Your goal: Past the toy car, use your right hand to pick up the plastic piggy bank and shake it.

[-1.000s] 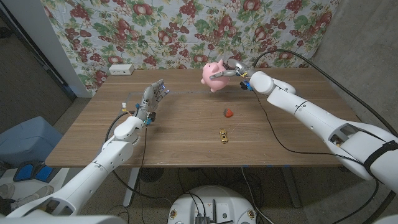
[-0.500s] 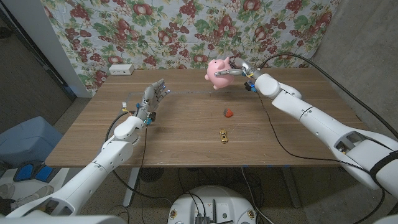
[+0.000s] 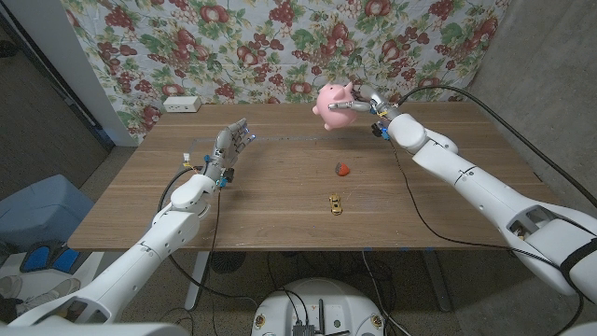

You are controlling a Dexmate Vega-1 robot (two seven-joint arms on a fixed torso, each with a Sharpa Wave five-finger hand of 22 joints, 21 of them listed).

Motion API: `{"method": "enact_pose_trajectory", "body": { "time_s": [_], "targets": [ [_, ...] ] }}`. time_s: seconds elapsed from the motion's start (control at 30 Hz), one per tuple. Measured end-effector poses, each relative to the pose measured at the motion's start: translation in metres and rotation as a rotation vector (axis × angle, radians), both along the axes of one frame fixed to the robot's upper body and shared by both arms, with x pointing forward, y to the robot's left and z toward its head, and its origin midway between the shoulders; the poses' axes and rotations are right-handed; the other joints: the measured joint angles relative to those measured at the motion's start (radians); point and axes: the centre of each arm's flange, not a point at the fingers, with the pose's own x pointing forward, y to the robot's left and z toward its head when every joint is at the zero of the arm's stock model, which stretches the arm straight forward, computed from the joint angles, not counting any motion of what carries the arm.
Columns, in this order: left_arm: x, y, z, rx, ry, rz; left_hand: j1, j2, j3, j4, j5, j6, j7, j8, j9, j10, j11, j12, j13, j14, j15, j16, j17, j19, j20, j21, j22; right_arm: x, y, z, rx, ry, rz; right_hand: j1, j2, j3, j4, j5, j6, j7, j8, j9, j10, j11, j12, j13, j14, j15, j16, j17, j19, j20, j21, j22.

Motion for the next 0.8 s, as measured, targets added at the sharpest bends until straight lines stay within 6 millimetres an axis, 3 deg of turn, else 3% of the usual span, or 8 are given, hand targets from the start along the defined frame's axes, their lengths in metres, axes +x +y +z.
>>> {"method": "enact_pose_trajectory", "body": {
  "time_s": [0.8],
  "targets": [
    [0.0, 0.001, -0.001, 0.001, 0.003, 0.001, 0.0, 0.0, 0.004, -0.004, 0.0, 0.0, 0.0, 0.0, 0.0, 0.0, 0.0, 0.0, 0.0, 0.0, 0.0, 0.0, 0.0, 0.0, 0.0, 0.0, 0.0, -0.011, -0.027, -0.008, 0.227, -0.081, 0.007, 0.0, 0.0, 0.0, 0.0, 0.0, 0.013, 0.002, 0.001, 0.0, 0.018, 0.007, 0.0, 0.0, 0.007, 0.007, 0.0, 0.02, 0.0, 0.0, 0.03, -0.002]
  ]
}}
